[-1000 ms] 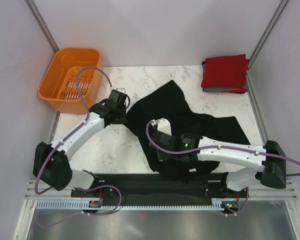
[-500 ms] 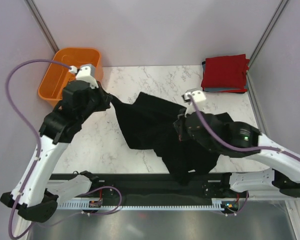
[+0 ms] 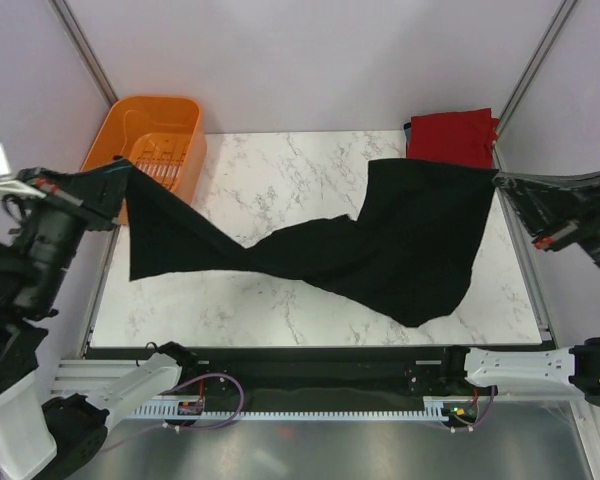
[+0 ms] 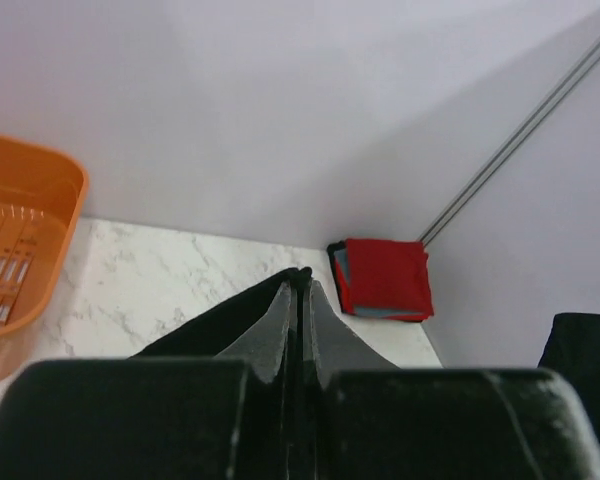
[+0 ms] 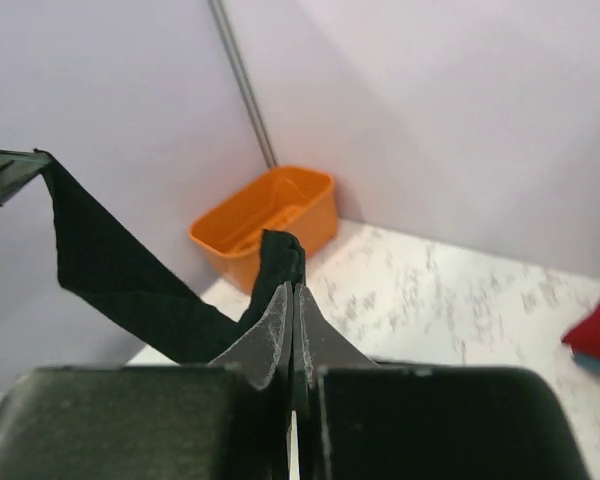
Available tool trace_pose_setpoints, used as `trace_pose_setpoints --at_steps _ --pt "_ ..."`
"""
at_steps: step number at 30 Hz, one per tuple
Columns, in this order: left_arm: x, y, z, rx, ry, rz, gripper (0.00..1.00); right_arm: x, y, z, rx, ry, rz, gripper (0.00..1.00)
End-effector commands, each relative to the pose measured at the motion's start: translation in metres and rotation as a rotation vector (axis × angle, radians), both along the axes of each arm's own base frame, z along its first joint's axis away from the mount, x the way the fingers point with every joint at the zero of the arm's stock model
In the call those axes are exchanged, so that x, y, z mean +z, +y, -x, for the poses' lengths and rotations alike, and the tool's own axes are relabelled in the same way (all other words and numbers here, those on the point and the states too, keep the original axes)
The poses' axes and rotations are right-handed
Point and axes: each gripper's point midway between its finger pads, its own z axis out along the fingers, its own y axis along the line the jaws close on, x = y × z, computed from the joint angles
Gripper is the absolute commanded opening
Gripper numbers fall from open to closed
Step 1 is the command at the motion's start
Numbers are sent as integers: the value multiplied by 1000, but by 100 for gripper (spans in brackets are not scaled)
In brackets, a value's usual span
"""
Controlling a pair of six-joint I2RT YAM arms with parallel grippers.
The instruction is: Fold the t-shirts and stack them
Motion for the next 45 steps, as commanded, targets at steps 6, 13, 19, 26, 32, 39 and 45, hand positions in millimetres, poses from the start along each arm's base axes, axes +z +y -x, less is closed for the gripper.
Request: trace_pose_setpoints --at_steps 6,13,19,26,32,39,45 --pt "82 44 81 22 -339 33 2 104 -13 69 314 -463 -77 0" --pt "117 73 153 18 -631 96 2 148 -28 98 359 -623 -165 0" --pt "131 90 183 38 -722 115 2 182 -39 141 458 -779 -307 0" --pt "102 74 136 67 -604 74 2 173 -7 113 386 -775 -217 0" --pt "-8 31 -8 179 -181 -48 2 85 46 -51 -196 -510 155 0" --pt "-138 30 -140 383 196 -282 2 -68 90 -258 -404 -226 515 0" --pt "-242 90 -244 457 585 -234 10 -162 58 -453 -485 7 457 0"
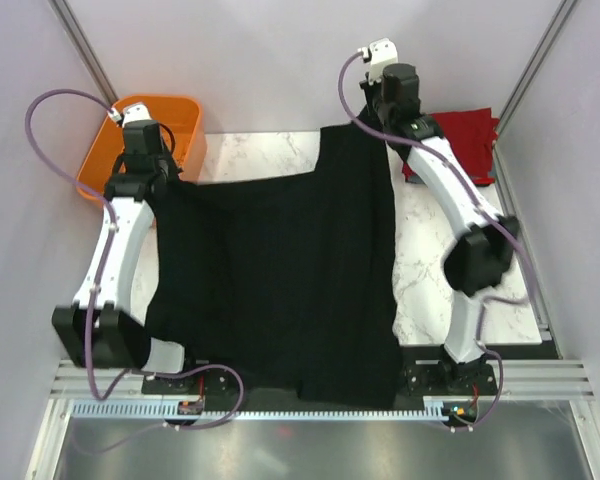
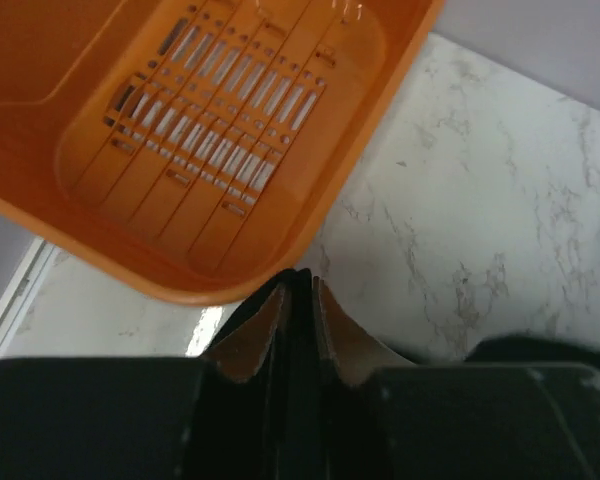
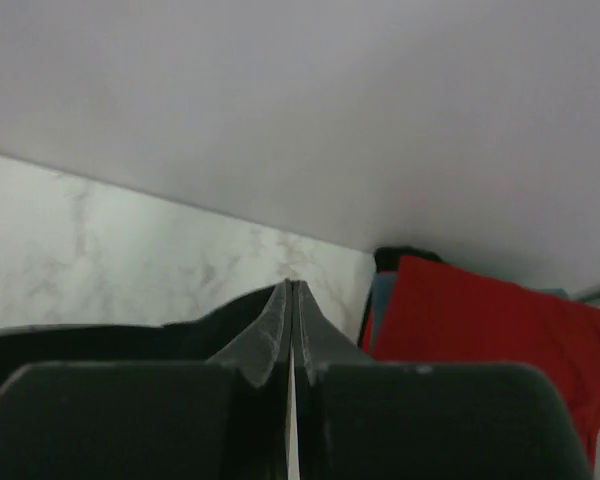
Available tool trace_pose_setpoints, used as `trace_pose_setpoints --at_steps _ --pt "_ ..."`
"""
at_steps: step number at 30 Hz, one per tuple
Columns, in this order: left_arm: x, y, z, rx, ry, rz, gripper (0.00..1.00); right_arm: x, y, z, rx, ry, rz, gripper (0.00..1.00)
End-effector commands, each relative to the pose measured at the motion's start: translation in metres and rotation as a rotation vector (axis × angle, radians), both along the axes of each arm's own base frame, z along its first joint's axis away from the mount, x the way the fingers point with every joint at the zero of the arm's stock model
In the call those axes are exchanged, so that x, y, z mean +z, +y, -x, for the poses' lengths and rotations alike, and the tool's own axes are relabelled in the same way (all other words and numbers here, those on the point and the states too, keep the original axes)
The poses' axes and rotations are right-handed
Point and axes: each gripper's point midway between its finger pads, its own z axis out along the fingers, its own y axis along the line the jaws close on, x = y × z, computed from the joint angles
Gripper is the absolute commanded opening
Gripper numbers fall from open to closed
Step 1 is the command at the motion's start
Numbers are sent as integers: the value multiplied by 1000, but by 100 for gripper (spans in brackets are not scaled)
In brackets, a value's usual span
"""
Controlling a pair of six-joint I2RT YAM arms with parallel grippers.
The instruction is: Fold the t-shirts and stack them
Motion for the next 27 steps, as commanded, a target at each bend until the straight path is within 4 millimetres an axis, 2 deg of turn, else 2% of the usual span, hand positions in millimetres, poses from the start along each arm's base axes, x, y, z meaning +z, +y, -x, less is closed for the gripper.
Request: trace_pose_setpoints --at_steps 1,2,3,4,5,6,7,8,9,10,11,12,13,14,15,16,17,18,19,21,22,23,24,25,26,27 --pt "-30 1 -46 -15 110 114 22 105 -15 -56 -64 -251 -230 5" --pt "-21 10 -61 -5 112 134 31 95 -18 -71 -115 -238 -232 20" --pt "-40 9 -55 18 215 178 44 32 -10 -99 -133 -126 -193 51" --pt "-45 7 -59 13 245 201 75 16 -10 -102 -154 -89 -223 96" --pt "-51 3 -69 -14 270 223 84 -1 -8 -101 -151 -50 -218 98" --pt "-56 1 -66 -19 296 221 99 44 -8 -80 -146 -141 -258 98" --pt "-58 2 -64 -19 306 221 100 -19 -6 -77 -160 -28 -221 98" --pt "-59 3 -56 -10 313 214 100 16 -10 -53 -140 -86 -254 98" --pt "-56 4 -50 -6 307 212 100 16 -6 -45 -124 -94 -262 98" --pt "-54 4 -44 -3 303 209 100 -14 0 -34 -121 -23 -288 98" --pt "-48 4 -31 -7 291 205 100 3 0 -16 -101 -34 -318 98" --pt "-46 3 -24 -12 288 200 100 -5 7 -5 -62 7 -329 98" --pt "-44 4 -17 -13 284 196 100 -36 9 7 -54 79 -325 98" --pt "-50 3 -7 -16 298 196 100 -27 8 25 -44 83 -387 98" --pt "-39 0 4 -27 270 201 100 -36 12 36 -19 114 -420 98" --pt "-49 -6 13 -54 289 219 100 -77 13 50 -22 199 -427 98" --pt "-52 -12 17 -76 289 231 99 -78 13 63 -24 210 -488 98" --pt "-49 -17 25 -98 275 242 98 -90 14 68 -25 230 -523 98" --pt "-65 -26 31 -128 308 258 98 -127 19 82 -9 319 -531 98" --pt "-77 -33 41 -148 326 276 96 -155 26 94 -7 407 -596 98" --pt "-97 -48 50 -183 378 281 95 -183 23 104 -32 470 -599 98" --pt "-103 -52 52 -190 387 293 95 -201 28 112 -18 533 -619 98" --pt "-110 -57 55 -203 399 300 94 -216 26 116 -37 576 -643 98" --pt "-127 -65 63 -223 436 308 94 -237 23 125 -59 627 -646 98" --pt "-132 -70 62 -232 431 315 93 -254 21 132 -74 681 -644 98" --pt "-139 -74 63 -242 442 318 93 -261 16 135 -101 705 -658 98"
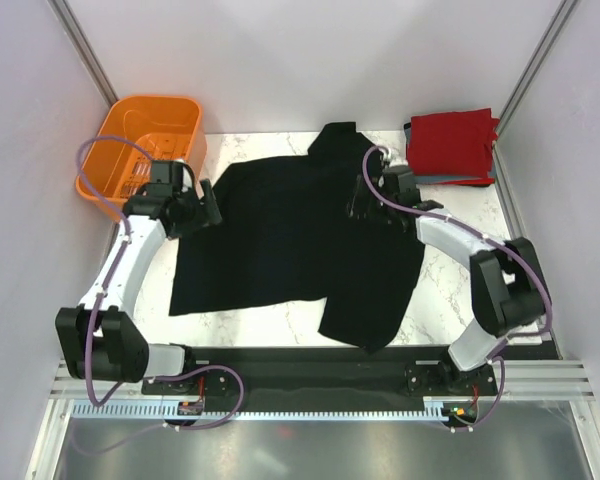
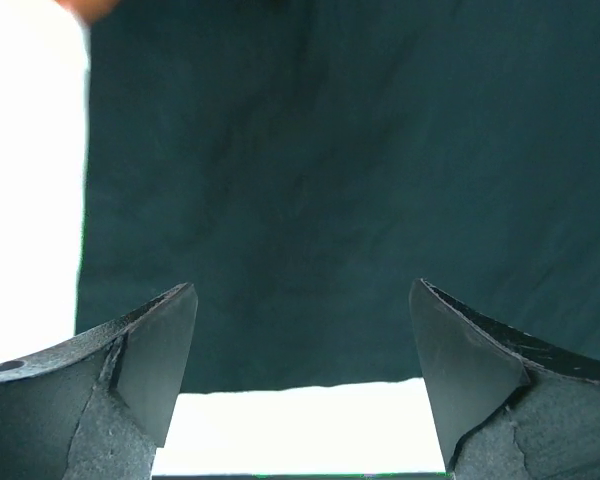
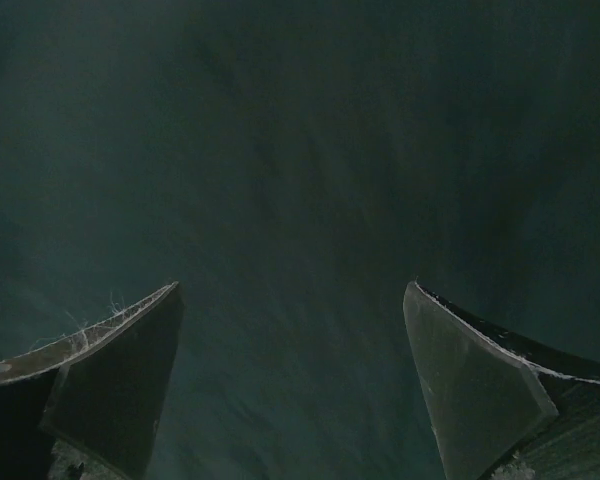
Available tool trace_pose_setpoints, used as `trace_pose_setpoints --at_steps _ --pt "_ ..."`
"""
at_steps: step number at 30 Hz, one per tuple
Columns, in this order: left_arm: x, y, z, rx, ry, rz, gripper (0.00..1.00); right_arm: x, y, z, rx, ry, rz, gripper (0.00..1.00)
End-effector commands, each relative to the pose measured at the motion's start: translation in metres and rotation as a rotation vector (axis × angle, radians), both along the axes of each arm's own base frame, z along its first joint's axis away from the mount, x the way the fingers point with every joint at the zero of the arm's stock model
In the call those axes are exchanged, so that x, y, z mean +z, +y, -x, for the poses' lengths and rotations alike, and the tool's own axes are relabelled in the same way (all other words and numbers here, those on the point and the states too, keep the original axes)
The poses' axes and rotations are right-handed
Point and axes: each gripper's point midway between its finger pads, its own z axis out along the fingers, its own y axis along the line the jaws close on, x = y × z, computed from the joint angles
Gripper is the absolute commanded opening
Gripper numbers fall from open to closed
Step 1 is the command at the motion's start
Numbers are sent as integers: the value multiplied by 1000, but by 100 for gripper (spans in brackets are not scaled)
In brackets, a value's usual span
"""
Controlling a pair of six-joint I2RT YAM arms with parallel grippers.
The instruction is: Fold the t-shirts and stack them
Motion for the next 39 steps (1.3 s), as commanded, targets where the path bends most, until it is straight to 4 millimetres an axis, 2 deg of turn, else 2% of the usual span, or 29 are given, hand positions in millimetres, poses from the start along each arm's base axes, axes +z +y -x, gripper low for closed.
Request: trace_pose_setpoints --at_steps 1,3,5,6,7,8,9,10,12,13,15,18,20,21,23,24,26,27,28,29,30,31,32,33,34,35,37,39 --pt "-32 -27 4 -42 51 79 93 -47 0 28 -32 187 -99 98" --pt "-43 -33 4 -51 78 88 92 -71 -14 48 -76 264 -81 98" --pt "-57 -42 8 -70 115 88 91 -81 -29 64 -143 311 -66 98" --pt "-59 -45 8 -76 117 89 91 -96 -39 81 -172 355 -48 98" --pt "-66 -49 13 -84 133 90 91 -97 -45 91 -203 371 -51 98" --pt "-67 -51 15 -88 136 92 91 -102 -51 101 -222 390 -41 98" --pt "-69 -53 16 -89 136 93 90 -118 -67 120 -265 431 -5 98" --pt "-73 -55 20 -92 146 91 90 -116 -74 128 -292 429 -6 98" --pt "-70 -56 23 -93 134 92 90 -129 -100 157 -376 489 56 98" --pt "-68 -57 25 -92 128 92 91 -123 -106 162 -395 467 59 98" --pt "-59 -52 23 -83 92 75 90 -125 -115 180 -428 481 71 98" --pt "-46 -49 19 -81 53 56 90 -113 -135 192 -510 461 118 98" --pt "-29 -47 10 -86 14 35 90 -97 -152 198 -581 404 111 98" --pt "-24 -47 8 -87 5 36 90 -99 -155 201 -602 417 112 98" --pt "-18 -41 0 -79 -14 -3 90 -87 -162 208 -647 391 98 98" --pt "-8 -39 -8 -71 -40 -20 90 -82 -162 208 -671 376 74 98" --pt "-11 -34 -21 -67 -29 -61 88 -68 -157 203 -654 323 21 98" --pt "0 -33 -34 -54 -60 -76 87 -61 -152 199 -627 301 -2 98" --pt "-14 -32 -45 -61 -24 -101 85 -55 -148 194 -590 275 -12 98" --pt "-16 -30 -54 -56 -21 -118 82 -51 -145 192 -571 269 -18 98" --pt "-7 -27 -70 -35 -46 -131 81 -43 -137 188 -534 262 -43 98" --pt "-13 -25 -78 -28 -30 -138 79 -41 -136 188 -515 261 -38 98" --pt "-30 -24 -88 -22 11 -145 78 -37 -134 188 -500 260 -42 98" --pt "-30 -22 -100 -8 4 -140 76 -31 -129 187 -473 252 -58 98" --pt "-35 -21 -106 2 14 -135 75 -24 -126 186 -449 228 -63 98" --pt "-52 -21 -112 5 48 -138 73 -21 -125 187 -436 219 -65 98" --pt "-57 -20 -124 27 50 -129 70 -11 -123 188 -418 191 -74 98" --pt "-73 -22 -129 34 83 -116 68 -7 -125 189 -403 178 -62 98"
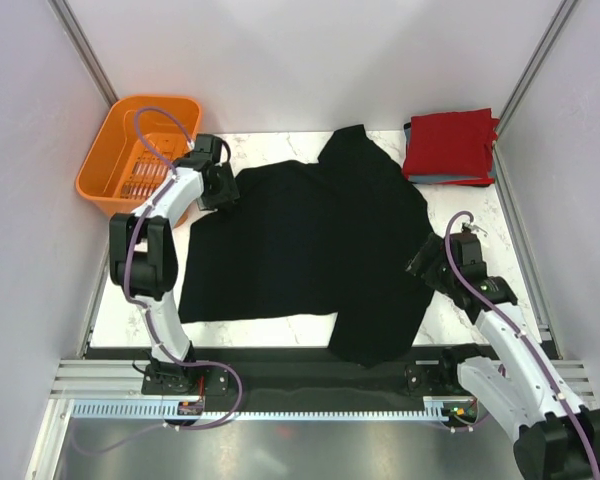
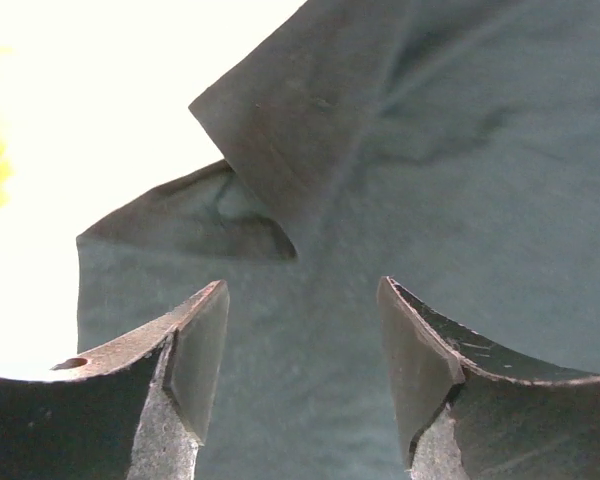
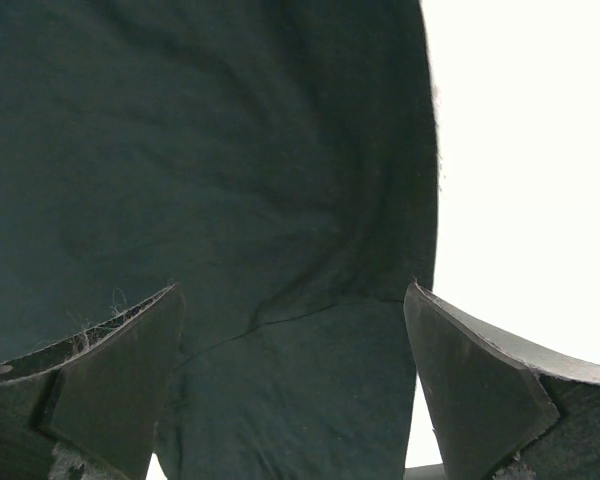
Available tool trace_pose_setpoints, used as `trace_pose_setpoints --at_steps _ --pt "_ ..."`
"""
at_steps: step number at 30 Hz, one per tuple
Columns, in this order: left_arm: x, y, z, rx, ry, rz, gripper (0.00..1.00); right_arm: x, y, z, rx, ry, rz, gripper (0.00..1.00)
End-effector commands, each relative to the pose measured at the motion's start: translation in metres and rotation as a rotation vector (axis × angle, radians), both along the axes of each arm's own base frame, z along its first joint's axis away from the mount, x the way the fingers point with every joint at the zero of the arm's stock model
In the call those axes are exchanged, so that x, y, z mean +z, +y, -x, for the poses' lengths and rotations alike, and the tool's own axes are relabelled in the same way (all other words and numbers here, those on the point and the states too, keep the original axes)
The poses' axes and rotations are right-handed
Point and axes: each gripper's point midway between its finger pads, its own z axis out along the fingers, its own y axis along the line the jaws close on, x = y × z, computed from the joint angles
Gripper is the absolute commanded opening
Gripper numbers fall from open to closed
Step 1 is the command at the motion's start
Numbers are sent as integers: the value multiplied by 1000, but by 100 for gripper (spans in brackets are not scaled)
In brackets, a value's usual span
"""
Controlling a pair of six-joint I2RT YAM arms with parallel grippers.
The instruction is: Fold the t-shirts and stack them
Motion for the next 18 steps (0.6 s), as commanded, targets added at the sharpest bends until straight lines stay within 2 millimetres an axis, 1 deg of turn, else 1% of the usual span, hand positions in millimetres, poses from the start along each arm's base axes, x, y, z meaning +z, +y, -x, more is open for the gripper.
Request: trace_pose_setpoints --at_steps 1,3,7,12,13,16,18 --pt "-3 3 -19 38 -15 2 67 26 4 -3 60 -62 6 98" --pt "-15 2 -19 64 8 9 66 25 5 -3 70 -56 10 98" --pt "-28 3 -21 87 29 16 65 24 7 -5 86 -47 12 98" --pt "-32 2 -33 92 14 14 63 24 8 -8 108 -44 25 98" --pt "-36 2 -35 91 21 14 63 24 7 -8 109 -42 28 98" --pt "-37 2 -41 95 16 13 58 22 9 -7 115 -40 23 98" --pt "-38 2 -48 97 8 12 52 22 9 -7 119 -41 20 98"
